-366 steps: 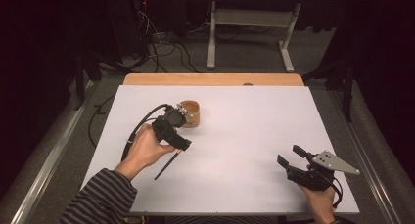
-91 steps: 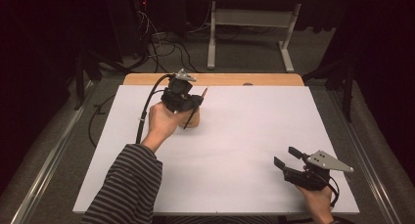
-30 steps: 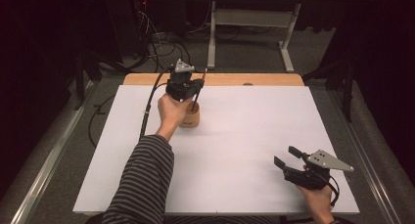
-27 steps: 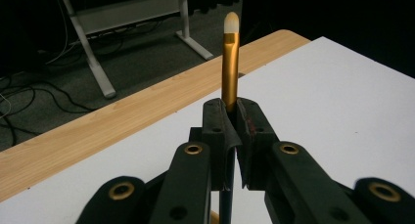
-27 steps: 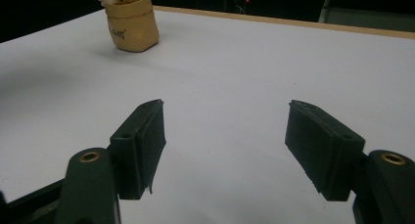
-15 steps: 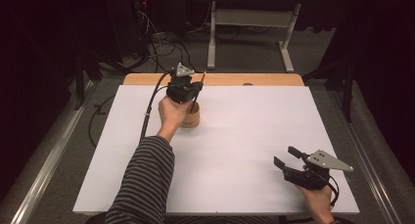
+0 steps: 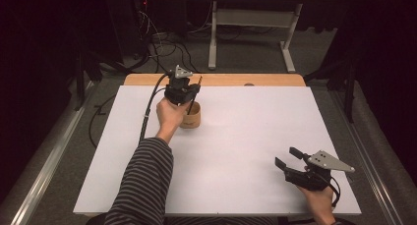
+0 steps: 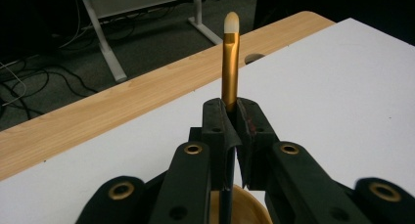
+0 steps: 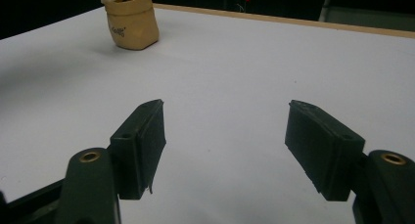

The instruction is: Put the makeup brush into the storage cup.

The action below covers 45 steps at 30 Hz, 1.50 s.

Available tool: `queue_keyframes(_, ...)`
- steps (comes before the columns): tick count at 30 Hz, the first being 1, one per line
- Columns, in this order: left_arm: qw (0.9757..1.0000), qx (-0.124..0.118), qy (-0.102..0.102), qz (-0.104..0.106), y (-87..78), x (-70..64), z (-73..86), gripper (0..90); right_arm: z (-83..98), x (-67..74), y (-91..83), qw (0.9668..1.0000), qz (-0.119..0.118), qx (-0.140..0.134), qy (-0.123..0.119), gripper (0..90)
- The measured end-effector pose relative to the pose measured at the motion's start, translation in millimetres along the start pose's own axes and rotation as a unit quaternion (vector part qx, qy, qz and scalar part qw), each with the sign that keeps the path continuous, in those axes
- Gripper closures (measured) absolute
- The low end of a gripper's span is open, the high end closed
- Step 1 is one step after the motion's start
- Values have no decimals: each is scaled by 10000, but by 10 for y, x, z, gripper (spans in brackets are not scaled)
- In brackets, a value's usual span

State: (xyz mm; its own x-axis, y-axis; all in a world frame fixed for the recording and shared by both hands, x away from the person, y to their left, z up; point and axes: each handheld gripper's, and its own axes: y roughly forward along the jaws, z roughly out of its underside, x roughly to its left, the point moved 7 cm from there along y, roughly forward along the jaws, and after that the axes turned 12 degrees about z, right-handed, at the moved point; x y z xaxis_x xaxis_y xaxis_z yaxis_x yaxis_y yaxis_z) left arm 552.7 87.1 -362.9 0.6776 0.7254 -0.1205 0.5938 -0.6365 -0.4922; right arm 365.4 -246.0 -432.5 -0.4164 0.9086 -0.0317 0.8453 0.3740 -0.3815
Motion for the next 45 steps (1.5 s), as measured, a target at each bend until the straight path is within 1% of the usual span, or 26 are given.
queue_keyframes(5,10000,48,-41,0,12,2,32,833,-1,20,-3,10000,-23,-1,-41,331)
queue_keyframes(9,9999,80,-74,14,37,15,58,833,7,11,-5,10000,0,19,7,331)
queue_keyframes(10,9999,90,-79,10,43,22,65,833,4,4,-4,10000,-4,-4,-27,331)
queue_keyframes(12,9999,107,-109,14,56,31,83,833,5,5,-5,10000,2,5,-17,331)
queue_keyframes(17,9997,152,-154,63,67,38,127,833,3,11,-5,10000,-5,-14,-45,331)
queue_keyframes(20,9997,201,-143,66,71,43,150,832,7,17,2,10000,11,23,-22,331)
queue_keyframes(23,9996,228,-156,66,74,46,172,832,5,18,10,10000,9,21,-50,331)
queue_keyframes(30,9995,296,-114,58,74,49,200,828,7,18,2,10000,13,20,-55,331)
queue_keyframes(32,9995,269,-162,104,71,51,197,824,6,14,5,10000,10,13,-53,331)
queue_keyframes(33,9994,255,-200,106,68,57,195,804,5,14,5,10000,12,15,-53,331)
queue_keyframes(34,9995,248,-197,97,61,61,193,763,5,13,6,10000,11,12,-64,331)
queue_keyframes(38,9994,262,-149,151,41,34,187,710,3,17,2,10000,3,6,-65,331)
queue_keyframes(42,9996,223,-64,137,-9,3,168,624,2,11,-2,10000,21,10,-34,331)
queue_keyframes(45,9997,220,-54,133,-58,-14,162,556,-2,9,-1,10000,7,-10,-49,331)
